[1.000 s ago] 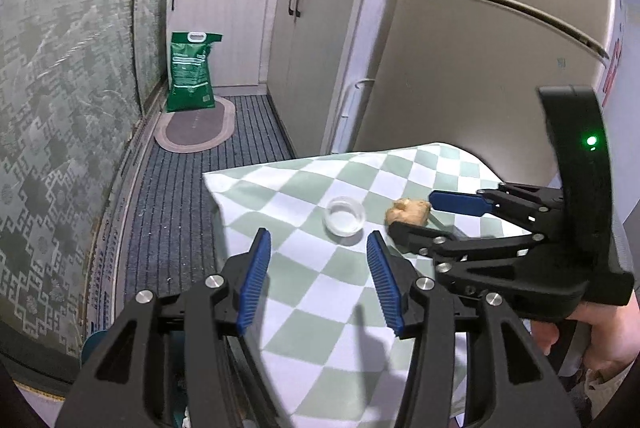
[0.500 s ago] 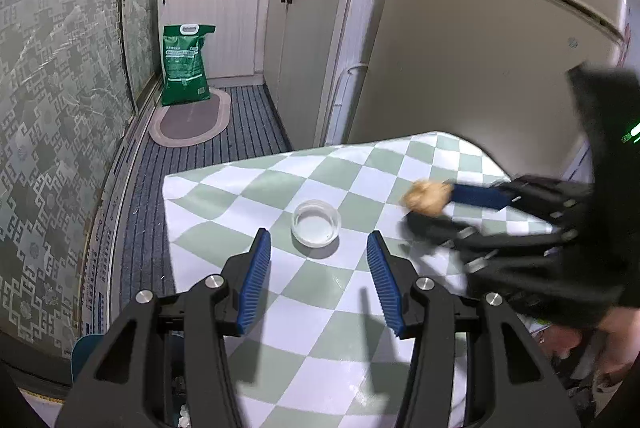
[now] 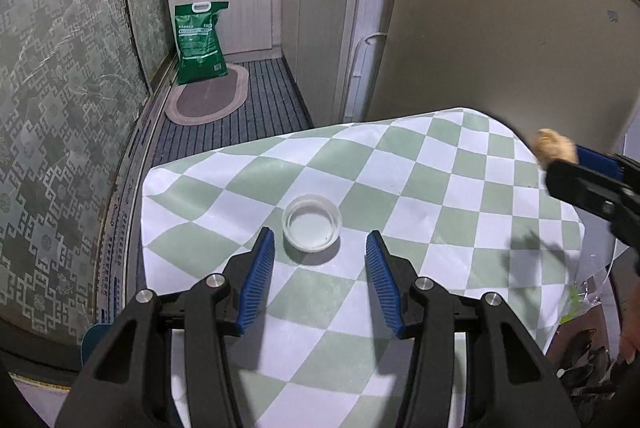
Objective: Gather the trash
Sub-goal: 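Close the right tool around the brown bread piece and lift it, then grasp the small white lid with the left tool while the right tool holds the bread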
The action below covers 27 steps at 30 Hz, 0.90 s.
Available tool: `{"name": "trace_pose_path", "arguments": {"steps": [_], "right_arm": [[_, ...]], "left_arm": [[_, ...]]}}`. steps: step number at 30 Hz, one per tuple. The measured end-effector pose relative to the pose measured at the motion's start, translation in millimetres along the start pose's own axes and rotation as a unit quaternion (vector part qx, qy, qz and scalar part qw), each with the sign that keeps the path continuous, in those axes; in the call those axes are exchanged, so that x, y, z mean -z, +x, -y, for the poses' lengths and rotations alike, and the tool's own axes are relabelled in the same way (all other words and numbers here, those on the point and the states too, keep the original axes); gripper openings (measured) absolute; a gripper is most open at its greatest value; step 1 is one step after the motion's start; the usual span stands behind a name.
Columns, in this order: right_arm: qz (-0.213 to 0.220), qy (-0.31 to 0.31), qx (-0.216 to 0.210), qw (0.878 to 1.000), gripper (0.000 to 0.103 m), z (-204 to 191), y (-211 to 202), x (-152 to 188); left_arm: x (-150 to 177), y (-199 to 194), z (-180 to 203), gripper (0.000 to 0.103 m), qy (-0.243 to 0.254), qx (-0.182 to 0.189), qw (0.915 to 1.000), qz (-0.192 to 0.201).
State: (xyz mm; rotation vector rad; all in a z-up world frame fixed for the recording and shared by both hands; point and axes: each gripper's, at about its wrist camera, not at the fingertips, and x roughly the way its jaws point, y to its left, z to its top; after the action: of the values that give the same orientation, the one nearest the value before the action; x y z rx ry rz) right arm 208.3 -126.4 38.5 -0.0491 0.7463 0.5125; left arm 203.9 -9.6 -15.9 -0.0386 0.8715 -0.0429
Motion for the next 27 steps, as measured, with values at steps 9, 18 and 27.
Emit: {"name": "trace_pose_path", "arguments": {"steps": [9,18,27], "right_arm": [[0.011,0.001,-0.014,1.000,0.047,8.9,-18.4,6.4],[0.009,-0.001,-0.014,1.000,0.047,10.8,-26.4,12.3],[0.005,-0.012,-0.013,1.000,0.047,4.1,-26.5,14.7]], "left_arm": [[-6.6,8.5,5.2,0.048,-0.001,-0.026,0.9995,-0.018],[-16.6,14.8,0.3,0.034,-0.017,-0.045,0.9983,-0.032],[-10.8,4.6,-1.1,0.032,-0.019,-0.032,0.9992,-0.011]]}}
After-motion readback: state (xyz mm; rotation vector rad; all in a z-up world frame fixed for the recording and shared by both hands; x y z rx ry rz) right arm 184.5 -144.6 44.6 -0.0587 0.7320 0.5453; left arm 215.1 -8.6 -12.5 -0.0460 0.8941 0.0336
